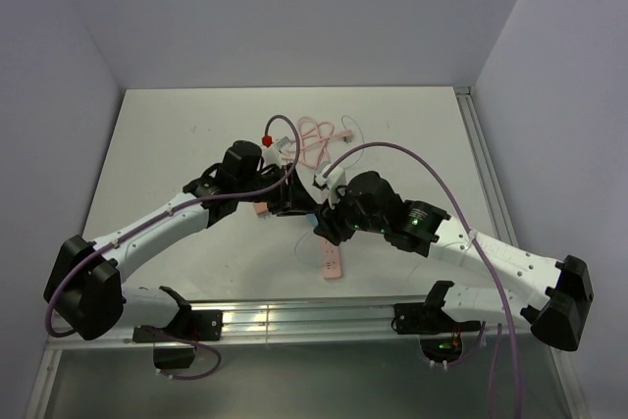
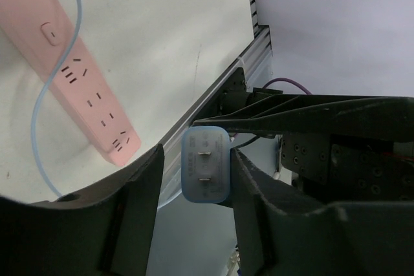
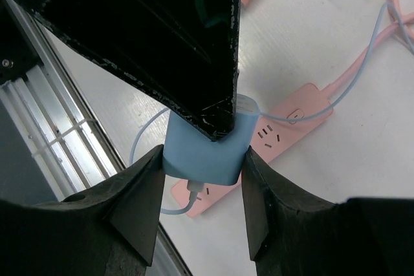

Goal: Insert the plug

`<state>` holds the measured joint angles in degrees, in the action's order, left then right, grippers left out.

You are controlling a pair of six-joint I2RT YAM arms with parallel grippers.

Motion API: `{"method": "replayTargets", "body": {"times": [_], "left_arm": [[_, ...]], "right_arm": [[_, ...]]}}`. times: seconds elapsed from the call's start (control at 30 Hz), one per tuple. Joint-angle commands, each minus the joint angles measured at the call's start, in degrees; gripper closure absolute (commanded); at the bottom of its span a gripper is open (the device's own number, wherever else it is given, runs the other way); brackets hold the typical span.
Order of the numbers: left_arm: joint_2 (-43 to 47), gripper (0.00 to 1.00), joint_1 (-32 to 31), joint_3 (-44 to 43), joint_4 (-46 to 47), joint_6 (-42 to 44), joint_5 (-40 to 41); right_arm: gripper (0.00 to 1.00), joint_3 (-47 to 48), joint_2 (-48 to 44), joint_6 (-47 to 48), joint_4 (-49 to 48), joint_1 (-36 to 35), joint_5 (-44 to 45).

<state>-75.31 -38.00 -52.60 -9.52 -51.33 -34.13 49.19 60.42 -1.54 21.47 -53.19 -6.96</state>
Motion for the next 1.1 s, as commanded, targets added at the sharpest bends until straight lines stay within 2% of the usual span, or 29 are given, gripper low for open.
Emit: {"method": "replayTargets", "body": {"times": [0.0,0.07,0.1,0.13,0.17,0.27,0.33,0.47,0.67,0.77,0.9,0.97,1.07], "left_arm": [[-0.36,0.57,-0.67,0.83,4.59,0.18,-2.69],[-0.19,0.69,-0.67,1.44,5.82,-0.26,-3.66],[-0.02,0.82,-0.67,1.62,6.35,-0.78,-4.10],[0.07,0.92,-0.67,1.71,7.49,-1.05,-4.71],[0.07,1.00,-0.67,1.71,7.67,-1.31,-4.80],[0.95,1.00,-0.67,1.88,8.99,-2.63,-4.37],[1.92,0.99,-0.67,1.89,10.92,-3.51,-1.92],[4.72,1.00,-0.67,1.36,10.74,-3.77,5.80],[11.76,1.00,-0.93,6.88,21.11,-9.21,15.30],[13.34,1.00,-2.25,7.51,23.58,-11.15,21.46],[12.38,1.00,-5.41,7.07,26.21,-13.44,27.43],[12.29,1.00,-7.78,7.07,28.23,-15.02,30.95],[12.81,1.00,-10.68,7.86,31.22,-17.04,33.87]], "right_arm": [[1.00,3.10,-0.31,1.01,-0.74,-0.69,0.54],[1.00,3.28,-0.13,1.01,-0.64,-0.60,1.86],[1.00,3.37,-0.13,0.32,-0.47,-0.60,2.73],[0.95,3.37,-0.13,0.14,-0.03,-0.60,3.79],[0.87,3.54,-0.13,-0.21,0.23,-0.69,4.32],[0.60,3.46,-1.01,-2.15,0.58,-0.69,6.77],[0.32,4.16,-1.01,-6.44,1.81,-0.34,10.98],[0.26,8.63,-1.36,-16.28,8.66,2.20,15.40],[0.25,13.38,-8.47,-29.73,14.73,3.44,13.13],[0.29,13.04,-12.43,-35.97,11.23,4.06,7.23],[0.41,7.34,-15.51,-45.45,-1.92,4.06,-3.65],[0.42,3.66,-15.25,-49.41,-8.86,4.06,-9.02],[0.40,-2.84,-16.47,-53.46,-16.61,4.15,-10.53]]}}
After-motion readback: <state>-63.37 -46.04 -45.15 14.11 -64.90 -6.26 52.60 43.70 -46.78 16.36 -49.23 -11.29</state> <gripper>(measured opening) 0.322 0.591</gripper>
